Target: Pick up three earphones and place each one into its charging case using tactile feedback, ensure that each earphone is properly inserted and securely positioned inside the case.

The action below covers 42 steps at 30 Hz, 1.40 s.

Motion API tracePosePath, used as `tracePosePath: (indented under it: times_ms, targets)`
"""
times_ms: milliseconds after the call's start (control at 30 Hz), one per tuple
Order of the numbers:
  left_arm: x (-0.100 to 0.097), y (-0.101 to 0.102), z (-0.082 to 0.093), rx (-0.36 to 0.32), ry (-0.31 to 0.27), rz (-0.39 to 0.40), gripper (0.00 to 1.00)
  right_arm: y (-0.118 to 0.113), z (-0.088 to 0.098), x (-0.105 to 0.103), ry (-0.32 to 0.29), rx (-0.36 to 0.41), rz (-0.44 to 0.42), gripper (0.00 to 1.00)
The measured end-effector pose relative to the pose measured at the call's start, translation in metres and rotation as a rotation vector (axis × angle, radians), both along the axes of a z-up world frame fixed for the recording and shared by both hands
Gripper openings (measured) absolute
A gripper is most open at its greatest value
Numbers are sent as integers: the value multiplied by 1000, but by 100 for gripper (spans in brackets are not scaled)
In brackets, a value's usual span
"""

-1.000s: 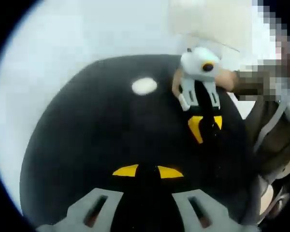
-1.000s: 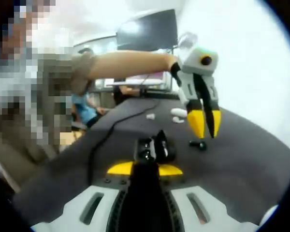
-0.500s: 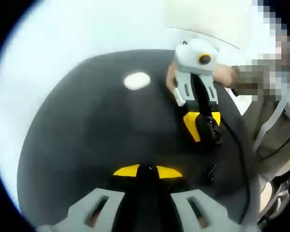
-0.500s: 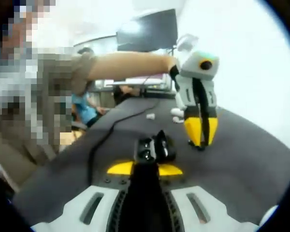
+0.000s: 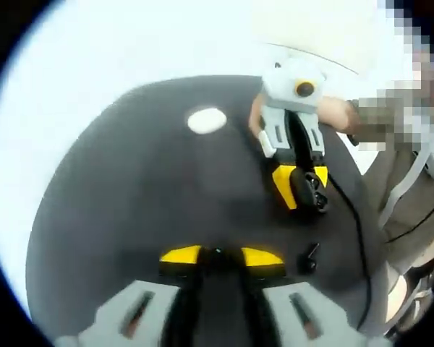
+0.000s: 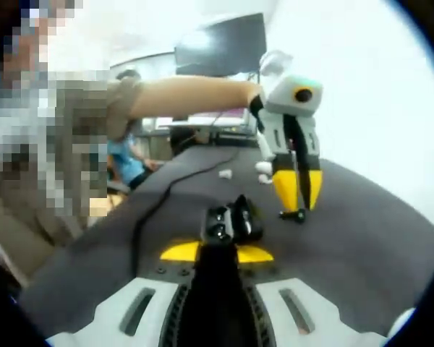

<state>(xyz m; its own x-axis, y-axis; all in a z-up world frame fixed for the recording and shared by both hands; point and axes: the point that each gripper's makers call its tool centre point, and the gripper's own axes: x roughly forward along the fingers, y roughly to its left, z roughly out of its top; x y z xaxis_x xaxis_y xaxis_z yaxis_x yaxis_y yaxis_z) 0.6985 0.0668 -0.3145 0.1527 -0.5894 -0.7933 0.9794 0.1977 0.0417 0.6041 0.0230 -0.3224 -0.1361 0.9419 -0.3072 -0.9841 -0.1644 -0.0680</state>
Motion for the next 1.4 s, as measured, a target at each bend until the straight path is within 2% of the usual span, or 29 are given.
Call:
tracePosePath:
  times_ms: [267,433,533,633,733,800,900,1000,1100,1200,1267,1400]
  targets:
    - [0,1,-8,18,39,11,11,0,0,0,-3,1,2,19]
    - [1,1,-9,7,40,26,9,0,0,0,-4,0,4,19]
    - [0,2,-5,-8,15,28,8,0,0,0,-3,2,5,19]
    - [1,-8,20,-140,-89,53,8,0,0,0,-4,2,5,19]
    - [-8,-12,44,-247,-266,78,8,0,0,0,-5,2,6,19]
    - [-24,-11,51,-272,-405,68,8,1,0,0,-4,1,7,19]
    - [-52,-19,58,-340,-514,83,8,1,0,-1,-4,1,6,19]
    - [-79,-30,63,-381,-588,66,8,1,1,-1,-4,0,4,19]
    - [-92,-37,73,-425,-664,84,8,1,1,-1,-5,-1,3,19]
    - [-91,-35,71,-369,-750,79,8,1,1,-1,-8,1,0,19]
    - [-92,-36,68,-380,-731,72,8,1,1,0,-11,1,-3,19]
    - [-90,-36,63,-331,-777,56,8,1,1,0,-11,2,-3,19]
